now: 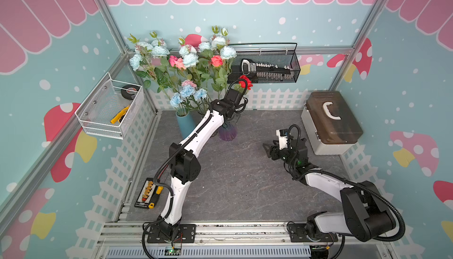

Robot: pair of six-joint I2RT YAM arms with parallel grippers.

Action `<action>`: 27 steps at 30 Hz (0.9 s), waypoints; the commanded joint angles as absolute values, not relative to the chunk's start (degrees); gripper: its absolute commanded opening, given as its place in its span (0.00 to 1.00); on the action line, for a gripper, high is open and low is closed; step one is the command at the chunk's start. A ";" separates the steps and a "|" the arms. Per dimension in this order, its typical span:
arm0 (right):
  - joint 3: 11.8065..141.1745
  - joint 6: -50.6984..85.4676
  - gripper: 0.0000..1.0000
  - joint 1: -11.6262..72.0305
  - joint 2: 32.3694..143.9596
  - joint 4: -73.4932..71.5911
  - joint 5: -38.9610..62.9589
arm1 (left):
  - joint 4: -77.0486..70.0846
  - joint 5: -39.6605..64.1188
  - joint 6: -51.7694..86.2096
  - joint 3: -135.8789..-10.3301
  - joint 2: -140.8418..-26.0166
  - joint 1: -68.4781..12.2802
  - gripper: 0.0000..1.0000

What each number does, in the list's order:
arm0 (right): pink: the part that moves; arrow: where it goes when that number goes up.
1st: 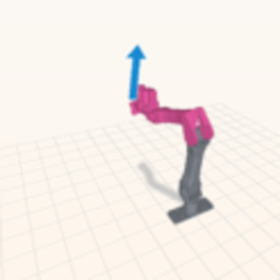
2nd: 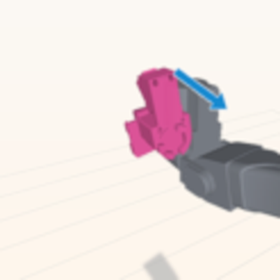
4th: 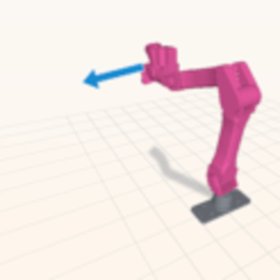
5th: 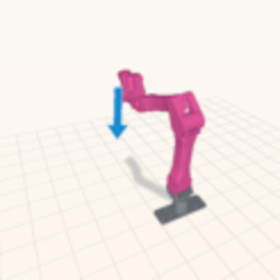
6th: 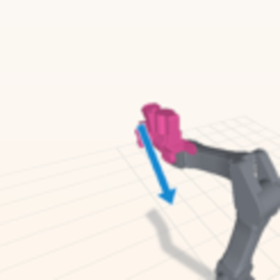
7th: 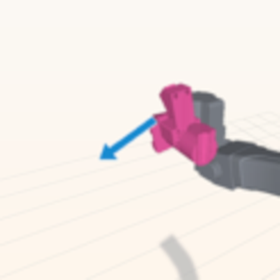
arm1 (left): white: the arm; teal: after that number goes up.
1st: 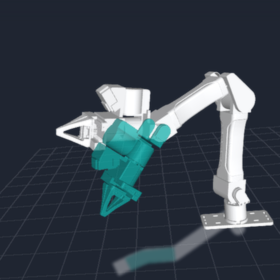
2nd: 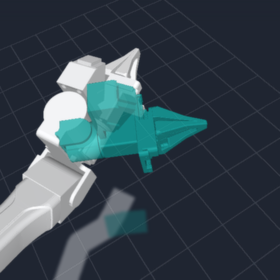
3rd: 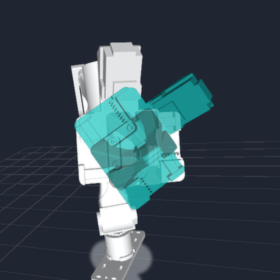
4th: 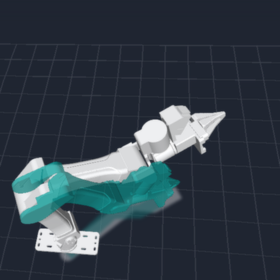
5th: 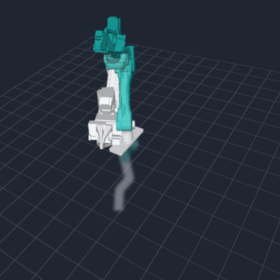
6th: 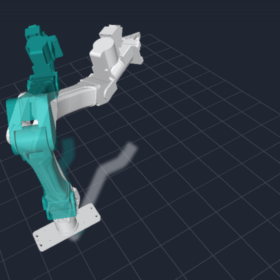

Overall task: Pick out blue flowers from the vase
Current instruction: Pick up the vase from the center of the board.

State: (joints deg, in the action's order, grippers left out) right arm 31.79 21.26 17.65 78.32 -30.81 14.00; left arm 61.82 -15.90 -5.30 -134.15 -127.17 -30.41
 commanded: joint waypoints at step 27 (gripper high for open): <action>31.84 21.44 0.66 17.62 77.09 -30.24 11.32 | 87.75 -26.30 -5.35 -147.71 -126.42 -50.76 0.00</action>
